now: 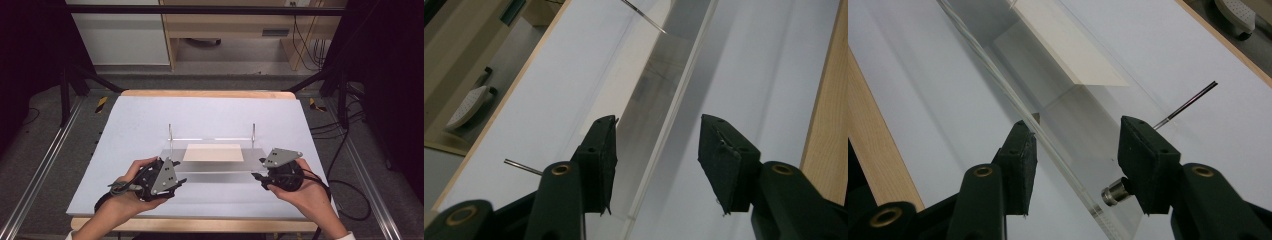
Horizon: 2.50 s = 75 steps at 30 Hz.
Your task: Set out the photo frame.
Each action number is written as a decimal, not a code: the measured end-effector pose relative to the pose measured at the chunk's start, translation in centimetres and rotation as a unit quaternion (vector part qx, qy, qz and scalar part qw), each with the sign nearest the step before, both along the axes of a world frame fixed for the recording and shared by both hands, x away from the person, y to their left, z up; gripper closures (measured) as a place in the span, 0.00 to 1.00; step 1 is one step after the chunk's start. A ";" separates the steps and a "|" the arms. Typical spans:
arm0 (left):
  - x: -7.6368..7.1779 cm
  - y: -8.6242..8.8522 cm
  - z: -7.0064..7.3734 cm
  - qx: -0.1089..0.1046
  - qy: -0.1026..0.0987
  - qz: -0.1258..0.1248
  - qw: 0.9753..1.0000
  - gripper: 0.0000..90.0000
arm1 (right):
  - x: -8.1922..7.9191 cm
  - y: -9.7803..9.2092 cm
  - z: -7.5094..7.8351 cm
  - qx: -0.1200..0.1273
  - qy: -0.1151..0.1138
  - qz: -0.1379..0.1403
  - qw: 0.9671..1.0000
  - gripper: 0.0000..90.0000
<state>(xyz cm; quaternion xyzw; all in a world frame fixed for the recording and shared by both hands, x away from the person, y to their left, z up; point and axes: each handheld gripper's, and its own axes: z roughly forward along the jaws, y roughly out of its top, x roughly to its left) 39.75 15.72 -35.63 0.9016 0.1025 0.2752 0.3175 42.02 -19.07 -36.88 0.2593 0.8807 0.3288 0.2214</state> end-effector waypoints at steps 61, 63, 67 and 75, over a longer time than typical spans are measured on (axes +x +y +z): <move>3.1 1.9 1.7 -0.015 -0.002 0.058 0.998 0.78 | 2.4 -2.1 -0.2 0.034 -0.075 -0.021 0.996 0.68; 3.2 1.9 1.8 -0.014 0.001 0.059 0.998 0.78 | 2.4 -2.0 0.0 0.028 -0.072 -0.023 0.997 0.68; 3.5 1.9 2.2 -0.014 0.005 0.059 0.998 0.78 | 2.7 -1.9 0.4 0.029 -0.063 -0.024 0.997 0.68; 5.4 2.1 3.9 -0.026 0.018 0.062 0.998 0.77 | 4.2 -2.2 1.6 0.049 -0.051 -0.028 0.997 0.67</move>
